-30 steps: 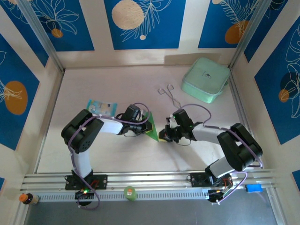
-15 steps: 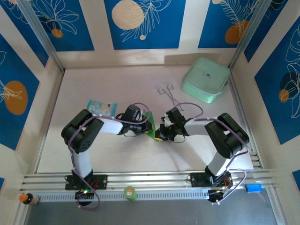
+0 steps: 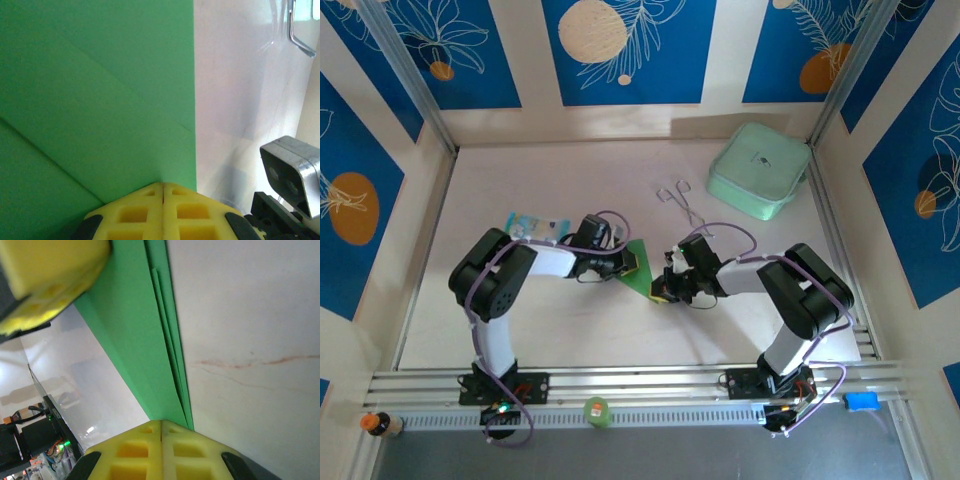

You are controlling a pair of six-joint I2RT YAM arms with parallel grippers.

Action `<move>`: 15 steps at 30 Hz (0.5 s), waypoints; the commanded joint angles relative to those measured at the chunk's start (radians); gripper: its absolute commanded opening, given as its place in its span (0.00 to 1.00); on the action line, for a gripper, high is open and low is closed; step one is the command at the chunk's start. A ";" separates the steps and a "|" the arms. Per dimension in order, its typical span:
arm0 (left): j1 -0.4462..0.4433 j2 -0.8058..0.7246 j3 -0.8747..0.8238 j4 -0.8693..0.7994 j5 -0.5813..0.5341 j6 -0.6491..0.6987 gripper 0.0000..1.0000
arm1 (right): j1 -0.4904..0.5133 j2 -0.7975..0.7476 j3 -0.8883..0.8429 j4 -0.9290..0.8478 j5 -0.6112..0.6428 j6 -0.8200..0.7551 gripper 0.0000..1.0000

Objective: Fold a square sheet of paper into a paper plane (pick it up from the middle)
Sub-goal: Fourth fold the wing at the center of the table.

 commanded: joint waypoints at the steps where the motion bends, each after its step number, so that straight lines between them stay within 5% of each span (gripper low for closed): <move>1: 0.053 0.025 0.017 -0.032 -0.012 0.043 0.02 | 0.001 0.033 -0.060 -0.183 0.024 -0.025 0.00; 15: 0.185 0.065 0.149 -0.181 -0.007 0.131 0.03 | -0.003 0.004 -0.074 -0.203 0.008 -0.045 0.00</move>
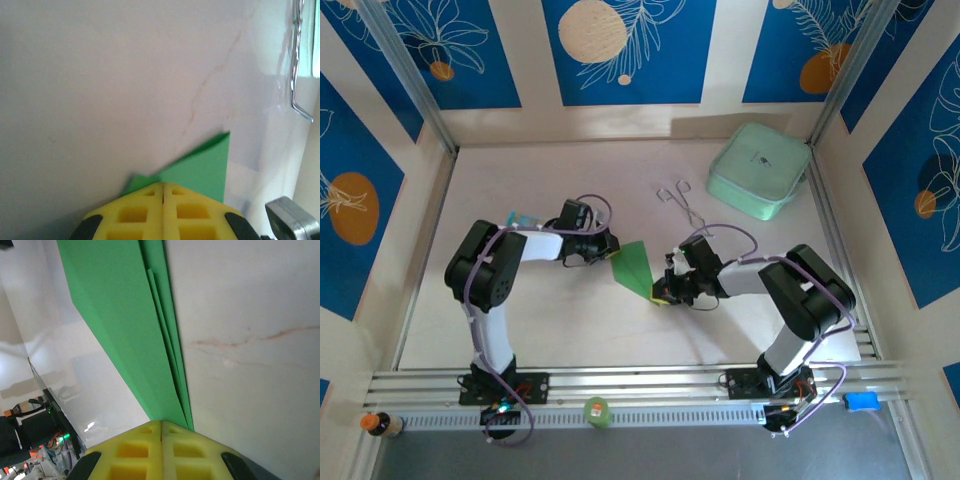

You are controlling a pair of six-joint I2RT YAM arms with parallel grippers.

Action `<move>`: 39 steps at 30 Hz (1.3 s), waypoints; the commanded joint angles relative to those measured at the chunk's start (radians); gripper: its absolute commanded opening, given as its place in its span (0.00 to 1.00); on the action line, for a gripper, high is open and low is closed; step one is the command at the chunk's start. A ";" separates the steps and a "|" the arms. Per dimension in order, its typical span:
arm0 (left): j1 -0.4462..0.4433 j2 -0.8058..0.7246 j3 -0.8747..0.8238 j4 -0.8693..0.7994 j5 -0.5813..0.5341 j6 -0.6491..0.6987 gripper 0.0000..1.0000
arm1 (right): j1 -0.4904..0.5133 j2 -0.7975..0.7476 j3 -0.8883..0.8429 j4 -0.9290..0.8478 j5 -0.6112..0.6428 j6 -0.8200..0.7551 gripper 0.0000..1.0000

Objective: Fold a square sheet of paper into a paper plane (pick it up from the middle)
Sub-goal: Fourth fold the wing at the center of the table.

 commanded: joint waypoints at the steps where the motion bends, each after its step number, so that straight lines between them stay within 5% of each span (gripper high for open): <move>1: 0.030 0.018 0.048 -0.072 -0.017 0.046 0.03 | 0.001 0.016 -0.059 -0.193 0.031 -0.029 0.00; 11: 0.016 -0.102 -0.005 -0.061 -0.005 0.005 0.06 | 0.000 -0.050 -0.083 -0.219 0.020 -0.025 0.00; 18: -0.116 -0.205 -0.071 -0.063 -0.014 -0.006 0.08 | 0.000 -0.119 -0.087 -0.250 0.019 -0.012 0.00; 24: -0.223 -0.143 -0.086 -0.029 -0.011 -0.023 0.08 | 0.000 -0.163 -0.094 -0.261 0.016 -0.008 0.00; 32: -0.227 -0.076 -0.085 0.001 -0.009 -0.024 0.07 | 0.000 -0.229 -0.098 -0.280 0.006 -0.001 0.00; 39: -0.226 -0.066 -0.113 -0.015 -0.027 -0.014 0.06 | -0.034 -0.398 -0.136 -0.338 0.073 0.090 0.18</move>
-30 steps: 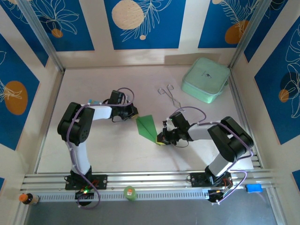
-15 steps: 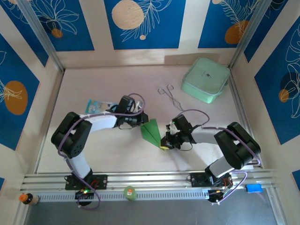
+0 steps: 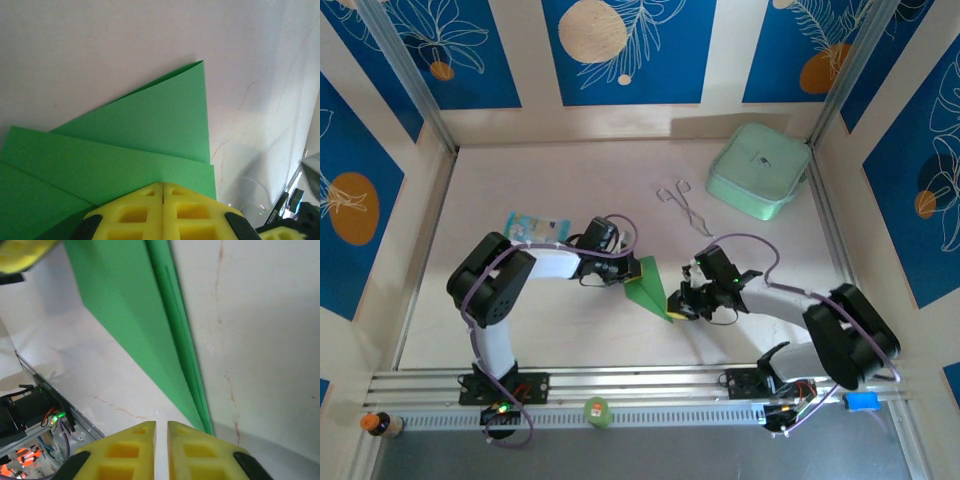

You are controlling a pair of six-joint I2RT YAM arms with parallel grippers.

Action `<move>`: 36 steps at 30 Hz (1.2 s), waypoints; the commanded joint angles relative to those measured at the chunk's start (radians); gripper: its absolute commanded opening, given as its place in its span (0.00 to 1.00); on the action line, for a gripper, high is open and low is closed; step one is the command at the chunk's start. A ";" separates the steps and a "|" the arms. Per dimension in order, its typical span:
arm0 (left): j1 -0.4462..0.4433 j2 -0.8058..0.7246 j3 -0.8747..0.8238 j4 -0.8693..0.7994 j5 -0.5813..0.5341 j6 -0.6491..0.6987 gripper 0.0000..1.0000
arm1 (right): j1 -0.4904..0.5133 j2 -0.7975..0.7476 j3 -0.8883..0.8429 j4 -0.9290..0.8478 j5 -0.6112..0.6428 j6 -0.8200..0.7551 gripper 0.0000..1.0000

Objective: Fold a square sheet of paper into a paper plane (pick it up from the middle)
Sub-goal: Fourth fold the wing at the center of the table.

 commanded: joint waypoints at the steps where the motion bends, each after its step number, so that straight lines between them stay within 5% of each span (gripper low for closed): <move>1: 0.004 0.016 -0.029 0.004 -0.010 0.010 0.06 | -0.023 -0.061 -0.033 -0.047 0.014 0.066 0.21; 6: 0.004 0.018 -0.028 -0.007 -0.012 0.006 0.05 | -0.018 -0.026 -0.021 -0.057 -0.041 0.067 0.28; 36: 0.005 0.017 -0.032 -0.005 -0.012 -0.005 0.05 | 0.032 0.034 -0.048 0.005 -0.031 0.085 0.29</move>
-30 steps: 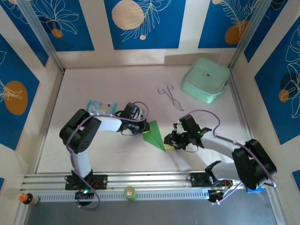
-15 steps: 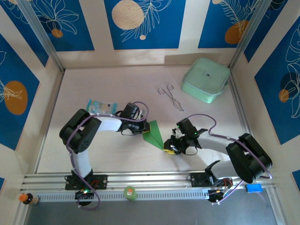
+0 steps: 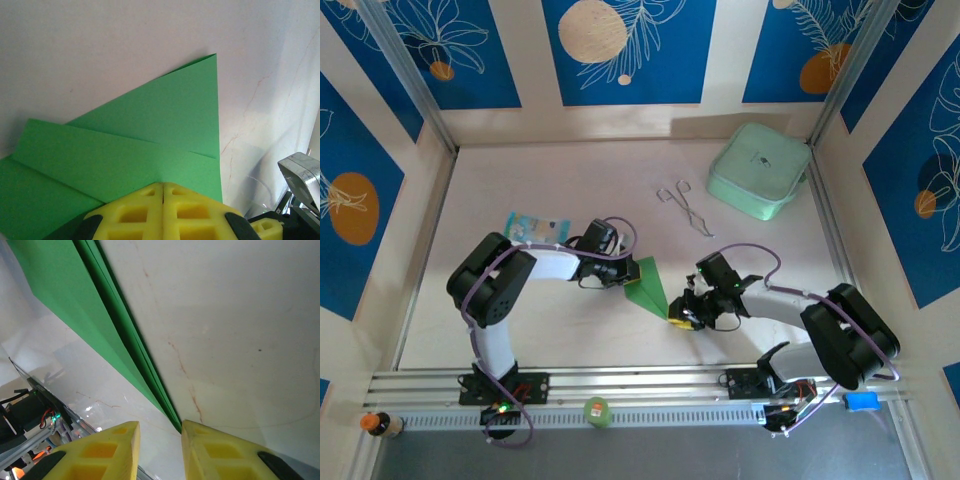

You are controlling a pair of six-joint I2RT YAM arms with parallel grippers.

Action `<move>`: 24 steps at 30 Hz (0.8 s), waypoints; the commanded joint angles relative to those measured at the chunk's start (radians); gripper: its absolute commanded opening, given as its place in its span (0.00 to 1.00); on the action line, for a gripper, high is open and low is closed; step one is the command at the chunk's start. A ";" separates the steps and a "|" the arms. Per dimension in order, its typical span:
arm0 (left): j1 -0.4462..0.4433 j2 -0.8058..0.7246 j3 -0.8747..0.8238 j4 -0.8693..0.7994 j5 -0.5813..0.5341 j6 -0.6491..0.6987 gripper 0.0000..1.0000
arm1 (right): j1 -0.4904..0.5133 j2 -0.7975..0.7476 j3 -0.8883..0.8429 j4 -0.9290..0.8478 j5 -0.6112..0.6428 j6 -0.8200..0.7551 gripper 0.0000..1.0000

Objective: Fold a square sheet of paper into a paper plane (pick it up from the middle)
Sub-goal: Fourth fold the wing at the center of the table.

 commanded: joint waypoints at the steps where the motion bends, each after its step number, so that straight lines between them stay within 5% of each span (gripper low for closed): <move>1: 0.004 0.018 -0.016 -0.009 -0.014 -0.002 0.05 | 0.014 -0.003 -0.002 -0.014 0.003 0.009 0.29; 24: 0.018 0.023 -0.066 0.089 0.026 -0.096 0.04 | 0.004 -0.077 -0.024 -0.103 0.071 0.031 0.30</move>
